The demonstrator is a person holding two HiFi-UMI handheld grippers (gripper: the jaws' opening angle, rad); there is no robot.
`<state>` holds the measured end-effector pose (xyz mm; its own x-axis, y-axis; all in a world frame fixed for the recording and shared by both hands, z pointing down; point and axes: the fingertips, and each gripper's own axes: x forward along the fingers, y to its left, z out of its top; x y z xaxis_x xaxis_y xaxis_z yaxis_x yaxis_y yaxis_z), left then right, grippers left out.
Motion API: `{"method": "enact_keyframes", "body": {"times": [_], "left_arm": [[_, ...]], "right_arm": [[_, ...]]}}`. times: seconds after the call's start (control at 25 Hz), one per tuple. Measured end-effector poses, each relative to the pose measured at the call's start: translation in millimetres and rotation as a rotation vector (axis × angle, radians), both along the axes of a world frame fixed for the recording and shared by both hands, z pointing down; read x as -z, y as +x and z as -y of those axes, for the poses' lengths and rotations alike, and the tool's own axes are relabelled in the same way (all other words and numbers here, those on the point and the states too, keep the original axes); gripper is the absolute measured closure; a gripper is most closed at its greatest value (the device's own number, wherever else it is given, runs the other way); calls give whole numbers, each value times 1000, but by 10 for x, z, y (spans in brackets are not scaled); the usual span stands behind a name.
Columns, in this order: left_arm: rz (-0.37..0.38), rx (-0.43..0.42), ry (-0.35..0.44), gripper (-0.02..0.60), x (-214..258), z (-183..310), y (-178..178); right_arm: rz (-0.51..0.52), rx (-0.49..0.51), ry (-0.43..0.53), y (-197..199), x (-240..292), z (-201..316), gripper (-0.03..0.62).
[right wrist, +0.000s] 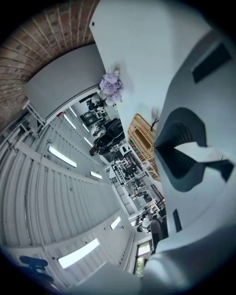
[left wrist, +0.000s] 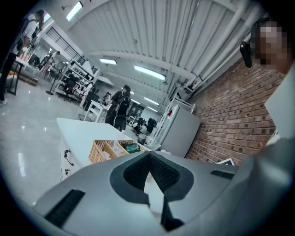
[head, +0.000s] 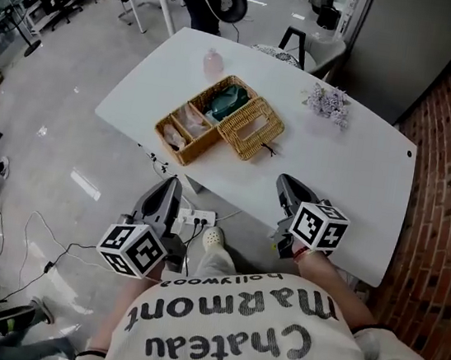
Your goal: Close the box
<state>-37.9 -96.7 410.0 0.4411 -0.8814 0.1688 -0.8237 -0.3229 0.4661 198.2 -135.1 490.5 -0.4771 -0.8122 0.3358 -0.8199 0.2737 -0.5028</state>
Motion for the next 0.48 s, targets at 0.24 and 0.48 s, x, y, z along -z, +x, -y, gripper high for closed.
{"method": "enact_keyframes", "body": {"times": [0.24, 0.48], "left_arm": [[14, 41, -3, 580, 15, 167, -283], [9, 84, -25, 580, -76, 255, -553]], "right_arm": [[36, 20, -74, -259, -227, 274, 592], [62, 42, -139, -508, -450, 466, 592]]}}
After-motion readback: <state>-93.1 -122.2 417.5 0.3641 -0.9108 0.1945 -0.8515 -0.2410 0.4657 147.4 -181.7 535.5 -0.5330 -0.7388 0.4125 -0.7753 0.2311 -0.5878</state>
